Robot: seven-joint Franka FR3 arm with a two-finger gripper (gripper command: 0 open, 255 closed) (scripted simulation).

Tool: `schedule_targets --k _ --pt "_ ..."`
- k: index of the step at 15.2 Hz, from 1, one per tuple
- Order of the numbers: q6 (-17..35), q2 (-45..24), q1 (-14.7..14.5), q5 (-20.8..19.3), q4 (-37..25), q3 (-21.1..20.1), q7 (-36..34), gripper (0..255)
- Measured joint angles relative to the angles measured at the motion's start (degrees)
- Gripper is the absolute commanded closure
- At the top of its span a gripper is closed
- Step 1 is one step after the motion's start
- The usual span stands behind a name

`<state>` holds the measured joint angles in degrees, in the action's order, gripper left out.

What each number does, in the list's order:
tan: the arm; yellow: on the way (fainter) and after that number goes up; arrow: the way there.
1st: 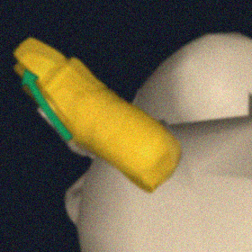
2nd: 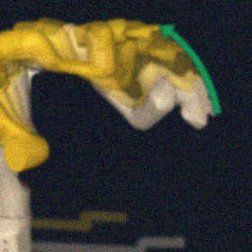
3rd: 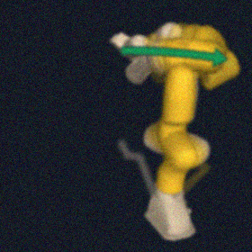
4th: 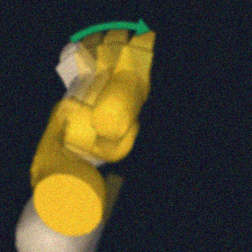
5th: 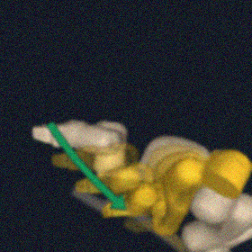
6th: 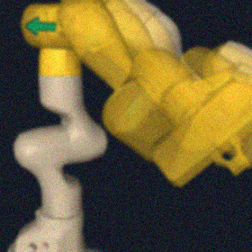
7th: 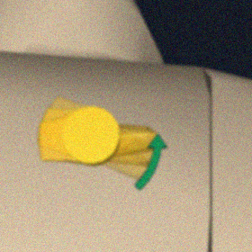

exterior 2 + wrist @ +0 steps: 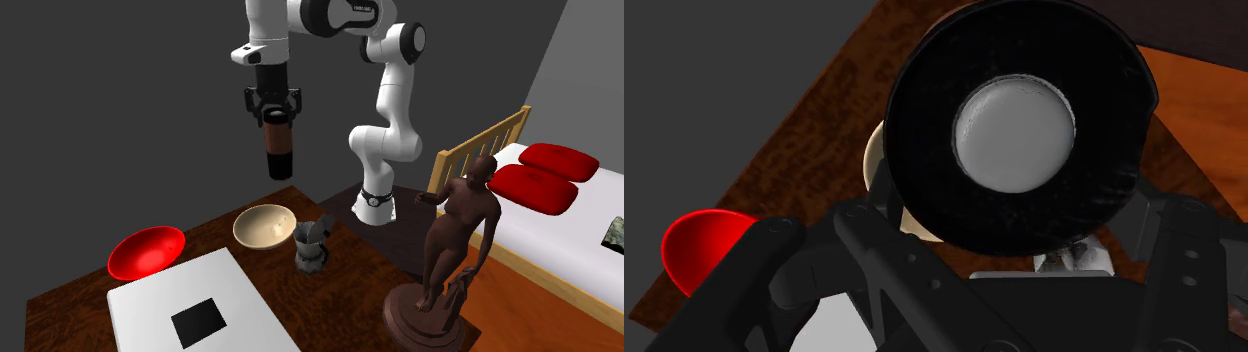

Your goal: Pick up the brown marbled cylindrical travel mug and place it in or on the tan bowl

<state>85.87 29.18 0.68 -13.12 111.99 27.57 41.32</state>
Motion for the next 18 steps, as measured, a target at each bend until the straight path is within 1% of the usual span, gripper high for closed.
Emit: schedule_targets --k 1,4,7,10,12,14,18 --pt "-0.4 -1.3 -0.5 0.6 -1.5 -0.2 -0.4 255" --pt "-2.3 -7.7 -2.2 3.2 -9.3 0.1 -0.6 255" --pt "-3.7 -13.3 -3.3 5.5 -15.8 0.9 -0.2 255" --pt "-6.3 -21.8 -4.2 9.4 -26.0 2.0 0.3 255" --pt "-8.9 -26.8 -4.1 11.8 -33.0 2.7 1.0 255" --pt "-8.2 -27.4 -4.2 12.1 -32.8 2.6 0.7 255" --pt "-5.2 -26.2 -4.4 11.6 -28.8 2.4 0.3 255"
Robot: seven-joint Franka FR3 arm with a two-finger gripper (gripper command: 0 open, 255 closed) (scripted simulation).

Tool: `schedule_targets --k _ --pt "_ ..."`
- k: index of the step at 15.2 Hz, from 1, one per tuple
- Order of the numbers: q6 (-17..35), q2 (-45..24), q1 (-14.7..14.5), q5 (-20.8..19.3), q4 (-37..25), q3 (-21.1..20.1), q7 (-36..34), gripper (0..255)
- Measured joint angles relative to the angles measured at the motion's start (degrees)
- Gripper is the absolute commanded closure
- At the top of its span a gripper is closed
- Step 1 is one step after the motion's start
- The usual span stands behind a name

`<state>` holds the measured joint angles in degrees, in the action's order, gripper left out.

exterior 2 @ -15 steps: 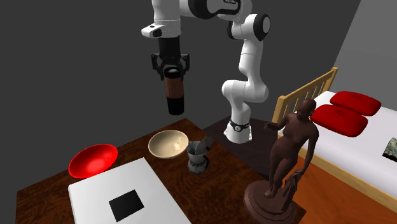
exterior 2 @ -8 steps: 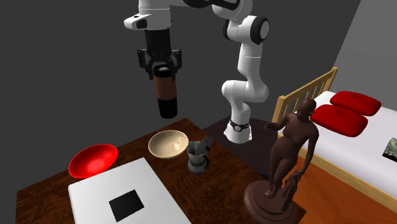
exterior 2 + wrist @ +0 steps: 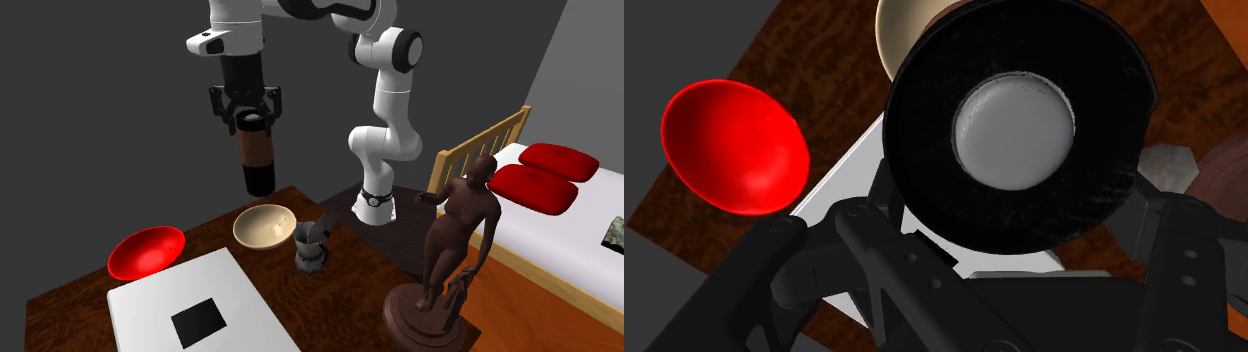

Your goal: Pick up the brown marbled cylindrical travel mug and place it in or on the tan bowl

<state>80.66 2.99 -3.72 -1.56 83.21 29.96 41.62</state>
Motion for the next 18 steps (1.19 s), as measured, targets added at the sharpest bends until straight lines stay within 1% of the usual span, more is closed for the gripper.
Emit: schedule_targets --k 2,9,18 --pt "2.0 1.3 -0.2 -0.6 3.2 -0.4 -0.6 255" --pt "8.0 3.7 -0.4 -1.8 11.3 -0.8 -1.4 255" --pt "15.0 5.3 -0.3 -2.5 19.7 -0.9 -2.1 255"
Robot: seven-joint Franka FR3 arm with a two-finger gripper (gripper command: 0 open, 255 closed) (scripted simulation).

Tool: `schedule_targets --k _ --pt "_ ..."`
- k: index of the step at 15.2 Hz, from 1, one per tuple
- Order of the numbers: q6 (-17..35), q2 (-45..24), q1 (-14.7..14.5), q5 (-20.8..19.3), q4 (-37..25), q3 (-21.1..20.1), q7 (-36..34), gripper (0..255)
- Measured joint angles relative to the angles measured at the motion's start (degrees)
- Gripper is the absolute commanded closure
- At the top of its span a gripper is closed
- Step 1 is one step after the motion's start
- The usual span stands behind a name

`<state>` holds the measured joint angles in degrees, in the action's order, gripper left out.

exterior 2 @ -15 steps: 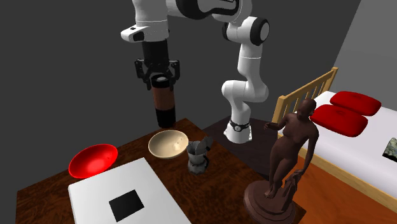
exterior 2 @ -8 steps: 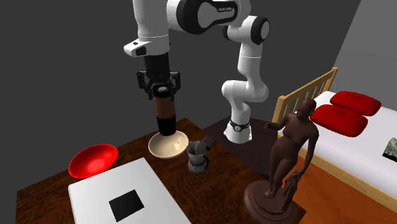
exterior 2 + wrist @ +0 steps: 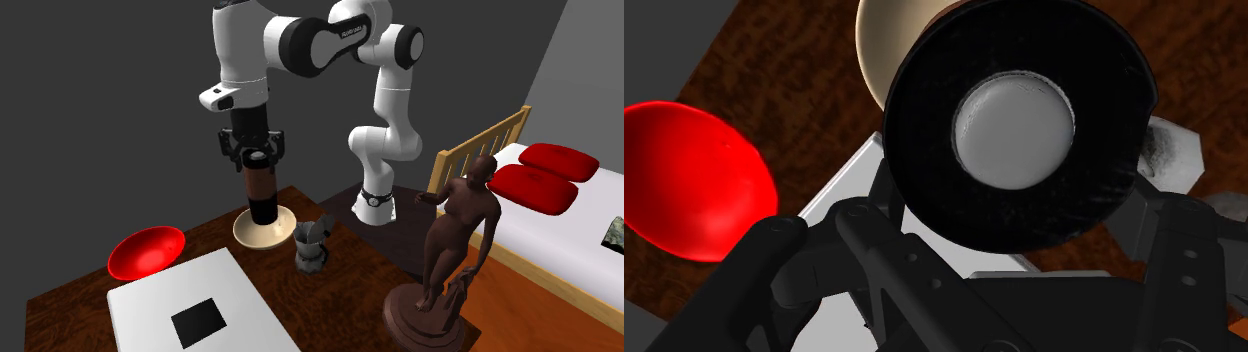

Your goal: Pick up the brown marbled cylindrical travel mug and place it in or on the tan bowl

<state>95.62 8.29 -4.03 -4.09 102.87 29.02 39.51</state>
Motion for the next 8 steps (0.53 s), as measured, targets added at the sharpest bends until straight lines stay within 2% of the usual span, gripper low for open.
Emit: schedule_targets --k 4,8 --pt "2.9 0.4 0.0 -0.2 3.3 0.0 -0.2 255" --pt "3.4 0.5 0.1 -0.3 3.8 0.0 -0.3 255"
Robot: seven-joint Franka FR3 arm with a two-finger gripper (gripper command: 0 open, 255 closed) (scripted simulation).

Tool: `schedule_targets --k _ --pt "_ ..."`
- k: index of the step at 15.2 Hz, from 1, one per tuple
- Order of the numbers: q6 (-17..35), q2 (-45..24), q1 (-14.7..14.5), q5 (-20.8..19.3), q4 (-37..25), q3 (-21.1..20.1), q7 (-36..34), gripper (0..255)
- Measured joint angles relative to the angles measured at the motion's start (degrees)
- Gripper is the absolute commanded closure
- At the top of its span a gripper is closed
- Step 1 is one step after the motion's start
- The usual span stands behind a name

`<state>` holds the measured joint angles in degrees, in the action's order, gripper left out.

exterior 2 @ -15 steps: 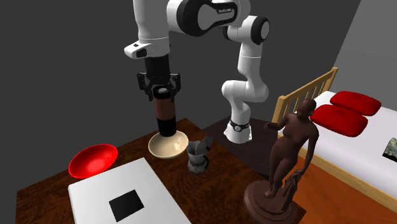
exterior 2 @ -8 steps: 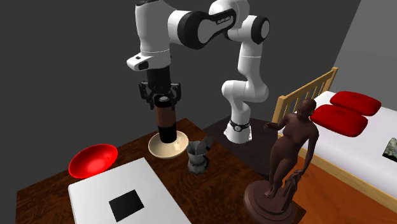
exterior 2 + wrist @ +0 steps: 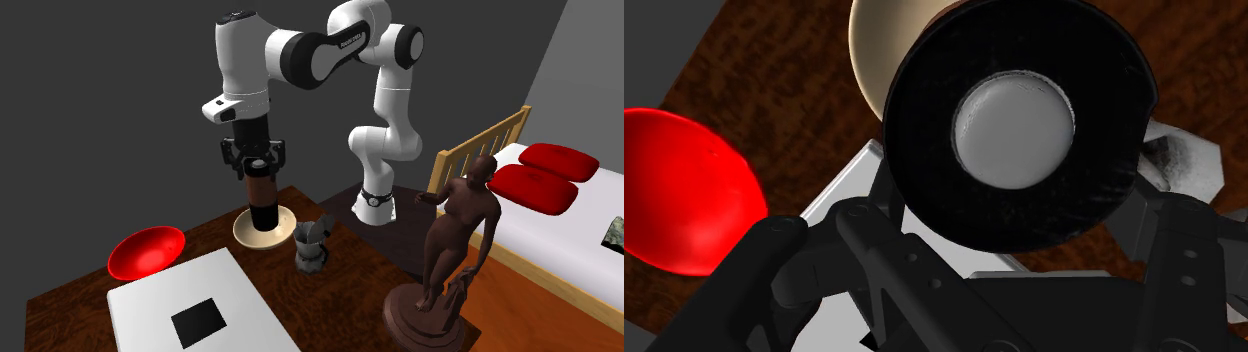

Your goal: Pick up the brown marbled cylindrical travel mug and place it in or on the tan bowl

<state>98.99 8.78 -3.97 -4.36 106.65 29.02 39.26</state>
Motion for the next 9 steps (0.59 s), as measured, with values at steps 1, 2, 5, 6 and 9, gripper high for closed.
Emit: schedule_targets --k 1,2,5,6,9 --pt "0.0 0.0 0.0 0.0 0.0 0.0 0.0 255" --pt "0.0 0.0 0.0 0.0 0.0 0.0 0.0 255" --pt "0.0 0.0 0.0 0.0 0.0 0.0 0.0 0" --pt "0.1 0.0 0.0 0.0 0.0 0.0 0.0 0" --pt "0.0 0.0 0.0 0.0 0.0 0.0 0.0 0"
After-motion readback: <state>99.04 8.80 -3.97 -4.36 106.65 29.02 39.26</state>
